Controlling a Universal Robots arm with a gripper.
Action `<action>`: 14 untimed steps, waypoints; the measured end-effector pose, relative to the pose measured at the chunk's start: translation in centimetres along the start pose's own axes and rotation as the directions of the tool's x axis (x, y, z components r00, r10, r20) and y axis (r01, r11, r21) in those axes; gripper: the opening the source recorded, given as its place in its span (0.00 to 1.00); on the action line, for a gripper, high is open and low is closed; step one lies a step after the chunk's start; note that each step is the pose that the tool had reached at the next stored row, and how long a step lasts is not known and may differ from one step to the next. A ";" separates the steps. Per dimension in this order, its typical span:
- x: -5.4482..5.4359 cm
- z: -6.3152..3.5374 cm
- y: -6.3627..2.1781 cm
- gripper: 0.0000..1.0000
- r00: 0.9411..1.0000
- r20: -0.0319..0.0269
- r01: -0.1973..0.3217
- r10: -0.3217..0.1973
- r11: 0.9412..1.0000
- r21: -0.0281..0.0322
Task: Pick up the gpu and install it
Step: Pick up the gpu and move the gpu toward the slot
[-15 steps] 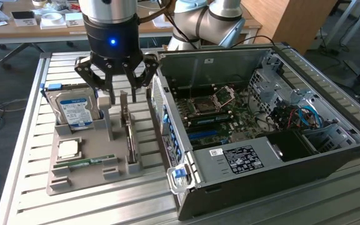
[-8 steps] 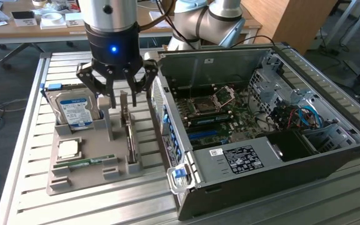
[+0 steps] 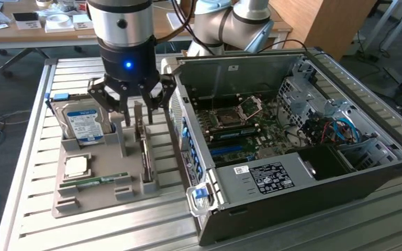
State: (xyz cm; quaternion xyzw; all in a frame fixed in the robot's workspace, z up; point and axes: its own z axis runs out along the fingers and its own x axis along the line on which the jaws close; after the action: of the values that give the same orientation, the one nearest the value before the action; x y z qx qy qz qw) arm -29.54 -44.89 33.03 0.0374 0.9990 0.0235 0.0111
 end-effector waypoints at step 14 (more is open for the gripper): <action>0.1 2.55 -0.12 0.47 1.000 0.000 0.000 0.000 1.000 0.000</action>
State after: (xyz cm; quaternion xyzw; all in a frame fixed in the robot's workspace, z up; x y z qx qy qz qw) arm -29.54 -44.89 30.48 0.0374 0.9990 0.0235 0.0111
